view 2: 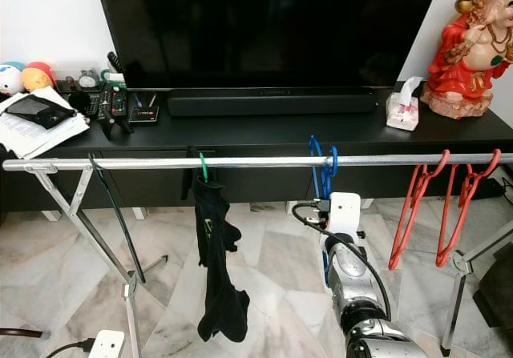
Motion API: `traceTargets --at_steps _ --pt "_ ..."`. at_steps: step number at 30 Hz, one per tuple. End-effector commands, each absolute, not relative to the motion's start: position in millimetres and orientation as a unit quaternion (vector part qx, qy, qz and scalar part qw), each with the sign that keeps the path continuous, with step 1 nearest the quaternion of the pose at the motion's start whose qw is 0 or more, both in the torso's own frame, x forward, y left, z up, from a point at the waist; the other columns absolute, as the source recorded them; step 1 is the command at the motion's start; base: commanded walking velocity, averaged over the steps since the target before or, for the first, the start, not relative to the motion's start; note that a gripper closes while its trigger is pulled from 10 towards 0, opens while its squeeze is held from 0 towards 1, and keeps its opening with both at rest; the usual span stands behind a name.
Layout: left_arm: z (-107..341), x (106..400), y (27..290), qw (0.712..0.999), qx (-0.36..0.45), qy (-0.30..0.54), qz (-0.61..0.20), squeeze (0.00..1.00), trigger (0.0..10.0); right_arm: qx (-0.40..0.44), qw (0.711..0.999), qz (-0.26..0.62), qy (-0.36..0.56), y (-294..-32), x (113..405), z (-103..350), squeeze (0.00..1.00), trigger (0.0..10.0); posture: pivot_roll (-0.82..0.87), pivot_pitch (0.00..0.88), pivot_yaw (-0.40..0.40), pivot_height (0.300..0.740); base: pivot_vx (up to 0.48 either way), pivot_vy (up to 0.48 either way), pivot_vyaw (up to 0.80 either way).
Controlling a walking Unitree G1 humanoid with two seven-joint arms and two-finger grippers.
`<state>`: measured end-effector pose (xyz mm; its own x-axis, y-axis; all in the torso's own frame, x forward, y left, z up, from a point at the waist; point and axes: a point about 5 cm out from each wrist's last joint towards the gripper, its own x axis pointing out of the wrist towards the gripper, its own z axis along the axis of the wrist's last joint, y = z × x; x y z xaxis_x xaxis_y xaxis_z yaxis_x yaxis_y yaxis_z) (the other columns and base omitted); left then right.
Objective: Hang hanger
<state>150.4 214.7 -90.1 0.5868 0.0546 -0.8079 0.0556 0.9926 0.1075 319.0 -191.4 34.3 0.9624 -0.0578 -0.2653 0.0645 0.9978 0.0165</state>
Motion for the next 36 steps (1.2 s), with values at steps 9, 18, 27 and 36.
traceTargets --at_steps 9,18,27,36 --pt "-93 147 212 0.883 0.062 0.465 -0.005 0.00 10.0 0.010 0.984 -0.045 0.171 -193 320 30 0.00 10.0 -0.08 0.000 -0.054 0.740 0.000 0.000 0.00" --pt "-93 146 212 0.882 0.064 0.468 -0.007 0.00 10.0 0.011 0.981 -0.042 0.191 -193 316 24 0.49 10.0 -0.08 0.000 -0.050 0.740 0.000 0.000 0.00" --pt "-93 147 212 0.882 0.064 0.467 -0.007 0.00 10.0 0.027 0.985 -0.041 0.163 -191 317 28 1.00 10.0 -0.08 0.000 -0.050 0.740 0.000 0.000 0.00" --pt "-93 145 211 0.881 0.062 0.468 -0.008 0.00 10.0 0.038 0.989 -0.035 0.138 -189 319 33 1.00 10.0 -0.08 0.000 -0.051 0.740 0.000 0.000 0.00"
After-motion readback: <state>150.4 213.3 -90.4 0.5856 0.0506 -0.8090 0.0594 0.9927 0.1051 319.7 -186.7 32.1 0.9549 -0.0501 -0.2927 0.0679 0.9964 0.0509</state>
